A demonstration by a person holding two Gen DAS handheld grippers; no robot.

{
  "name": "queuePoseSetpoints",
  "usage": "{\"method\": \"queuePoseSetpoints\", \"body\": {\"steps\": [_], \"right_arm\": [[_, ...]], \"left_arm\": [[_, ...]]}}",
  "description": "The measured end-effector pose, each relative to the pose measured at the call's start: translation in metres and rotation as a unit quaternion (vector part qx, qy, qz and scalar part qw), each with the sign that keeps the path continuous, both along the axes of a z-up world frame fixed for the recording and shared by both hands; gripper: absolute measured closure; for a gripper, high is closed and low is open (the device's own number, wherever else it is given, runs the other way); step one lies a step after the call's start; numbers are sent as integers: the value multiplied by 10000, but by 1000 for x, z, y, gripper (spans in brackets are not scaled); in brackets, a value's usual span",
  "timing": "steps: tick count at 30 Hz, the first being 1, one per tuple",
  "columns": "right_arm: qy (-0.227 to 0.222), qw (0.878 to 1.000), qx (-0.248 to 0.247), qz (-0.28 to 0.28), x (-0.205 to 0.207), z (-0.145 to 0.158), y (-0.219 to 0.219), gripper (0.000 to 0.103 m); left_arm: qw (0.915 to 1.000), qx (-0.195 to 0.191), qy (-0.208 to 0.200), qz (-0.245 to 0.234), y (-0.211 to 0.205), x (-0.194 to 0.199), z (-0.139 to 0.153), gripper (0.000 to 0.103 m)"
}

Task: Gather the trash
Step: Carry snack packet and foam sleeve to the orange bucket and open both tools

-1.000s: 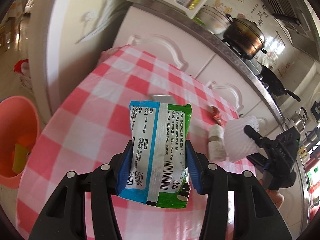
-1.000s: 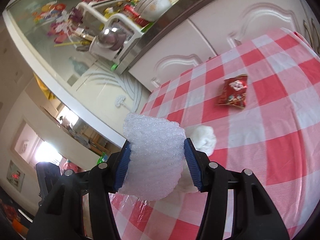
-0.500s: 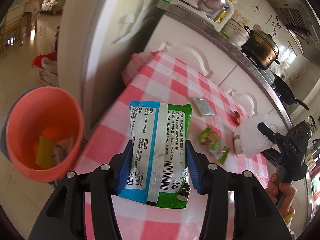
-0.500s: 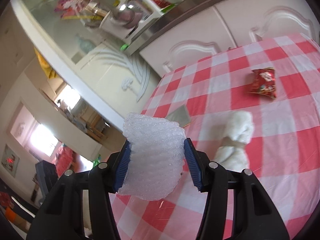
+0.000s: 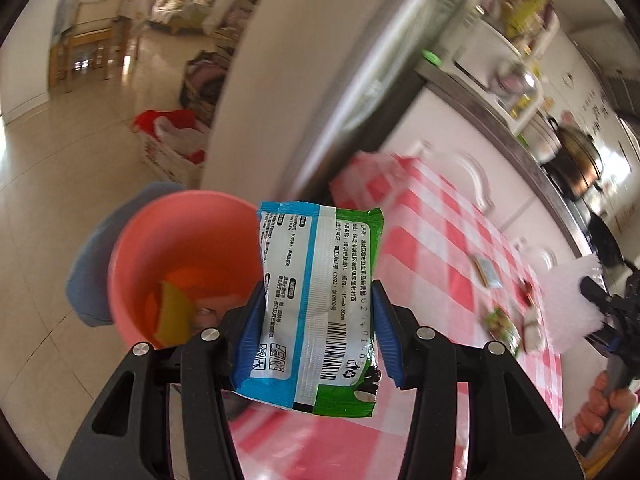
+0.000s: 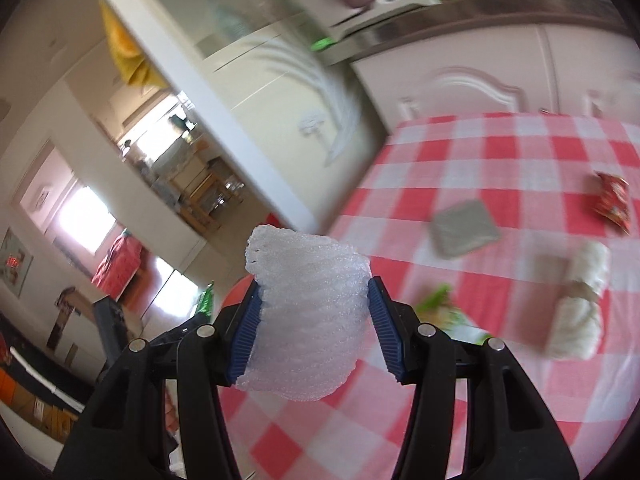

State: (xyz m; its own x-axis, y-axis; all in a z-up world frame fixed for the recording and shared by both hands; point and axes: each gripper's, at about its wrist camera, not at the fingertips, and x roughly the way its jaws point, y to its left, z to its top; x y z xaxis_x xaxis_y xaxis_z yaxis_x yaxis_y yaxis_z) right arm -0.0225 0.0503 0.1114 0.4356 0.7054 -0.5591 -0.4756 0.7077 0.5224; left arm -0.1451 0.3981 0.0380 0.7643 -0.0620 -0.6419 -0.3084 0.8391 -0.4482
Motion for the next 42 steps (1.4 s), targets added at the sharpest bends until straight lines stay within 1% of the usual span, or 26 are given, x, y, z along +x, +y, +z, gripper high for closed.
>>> {"method": "queuePoseSetpoints", "body": {"steps": [1, 5, 8, 12, 20, 23, 27, 31, 32, 33, 34, 36, 37, 38, 39, 41, 42], "right_arm": [[-9, 9999, -23, 104, 0, 4, 10, 49], [-151, 9979, -213, 593, -2, 16, 62, 49], [-158, 9958, -243, 871, -2, 16, 97, 49], [-56, 9915, -411, 1236, 2, 5, 146, 49], [144, 9844, -790, 1562, 22, -27, 221, 49], [218, 9808, -988, 1666, 27, -42, 244, 49], [289, 9776, -1195, 1706, 34, -59, 267, 48], [394, 9751, -1385, 1687, 40, -75, 282, 48], [449, 9742, -1397, 1718, 39, -79, 286, 46], [463, 9734, -1438, 1722, 39, -82, 288, 39], [488, 9723, -1522, 1705, 38, -86, 292, 36], [585, 9711, -1536, 1732, 38, -92, 297, 33], [591, 9711, -1558, 1711, 38, -93, 297, 32], [586, 9712, -1599, 1667, 37, -94, 299, 27], [580, 9716, -1601, 1642, 36, -94, 299, 25], [566, 9727, -1547, 1632, 34, -92, 297, 24], [549, 9734, -1517, 1626, 33, -90, 296, 22]], "left_arm": [[10000, -14, -11, 84, 8, -3, -1, 51], [9992, 175, -85, 362, 30, -11, 0, 51], [9985, 71, -111, 539, 47, -16, -5, 51], [9977, -37, -69, 667, 61, -20, -14, 51], [9971, -180, 37, 735, 70, -11, -35, 51], [9975, -103, 31, 704, 69, -6, -40, 52], [9979, -28, 20, 650, 71, 3, -42, 52], [9975, -109, 31, 697, 75, 5, -48, 52], [9974, -119, 43, 708, 75, 5, -50, 52], [9973, -130, 66, 715, 76, 4, -52, 51], [9973, -137, 97, 718, 77, 4, -54, 50], [9972, -160, 134, 725, 78, 1, -57, 50], [9970, -174, 151, 734, 79, 0, -59, 47], [9969, -186, 164, 751, 80, -2, -61, 38], [9965, -193, 178, 790, 81, -4, -62, 34], [9962, -218, 163, 827, 83, -6, -63, 32], [9962, -223, 164, 831, 83, -7, -63, 31]]}}
